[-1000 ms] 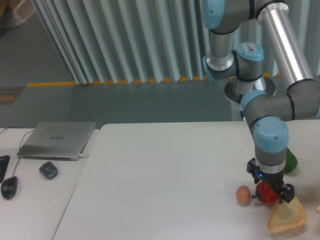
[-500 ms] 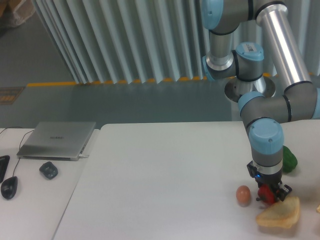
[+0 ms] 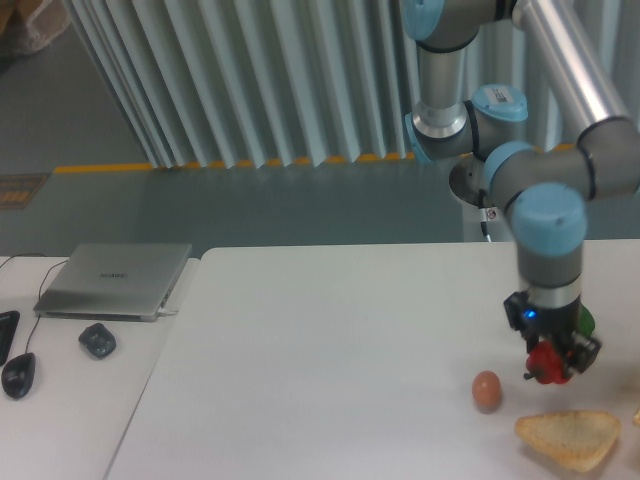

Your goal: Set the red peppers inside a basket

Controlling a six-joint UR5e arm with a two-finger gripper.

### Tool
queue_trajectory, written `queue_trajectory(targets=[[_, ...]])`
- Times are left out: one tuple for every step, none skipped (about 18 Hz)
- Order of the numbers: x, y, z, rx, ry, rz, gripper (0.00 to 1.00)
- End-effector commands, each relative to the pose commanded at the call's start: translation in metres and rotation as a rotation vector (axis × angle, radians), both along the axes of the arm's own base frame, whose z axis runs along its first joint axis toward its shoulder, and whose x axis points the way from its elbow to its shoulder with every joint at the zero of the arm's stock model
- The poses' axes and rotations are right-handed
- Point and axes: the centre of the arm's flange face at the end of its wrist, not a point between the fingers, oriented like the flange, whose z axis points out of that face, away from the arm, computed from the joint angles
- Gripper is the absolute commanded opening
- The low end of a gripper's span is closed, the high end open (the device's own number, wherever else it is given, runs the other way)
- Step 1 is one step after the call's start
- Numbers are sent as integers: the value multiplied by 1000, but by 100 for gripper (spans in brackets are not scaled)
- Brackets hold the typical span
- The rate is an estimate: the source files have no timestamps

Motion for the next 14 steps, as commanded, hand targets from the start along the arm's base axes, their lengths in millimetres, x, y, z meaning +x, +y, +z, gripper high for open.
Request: queue_trajectory(targets=[[-13,-10,2,15,-1,0,0],[-27,-22,5,24,4,9,0],[-42,-35,5,28,6,16,0],[-56,-47,3,28,9,17,0],[-75,-62,1,32,25,12,0],[-91,-74,-8,32,33,-1,0],[-108,-89,-14,32,43,-6,0],[-123,-106,-16,31,53,-10,0],[-141,-128,-21,24,56,-34,0],[-151,-142,-22,21,61,-50,0],[-159,-155,-22,18,67,-64,0],[-166,-166,-23,15,68,-79,0],[-171,-177,-25,10,68,-97,0],[-178,-189,-29,4,69,-122,0]])
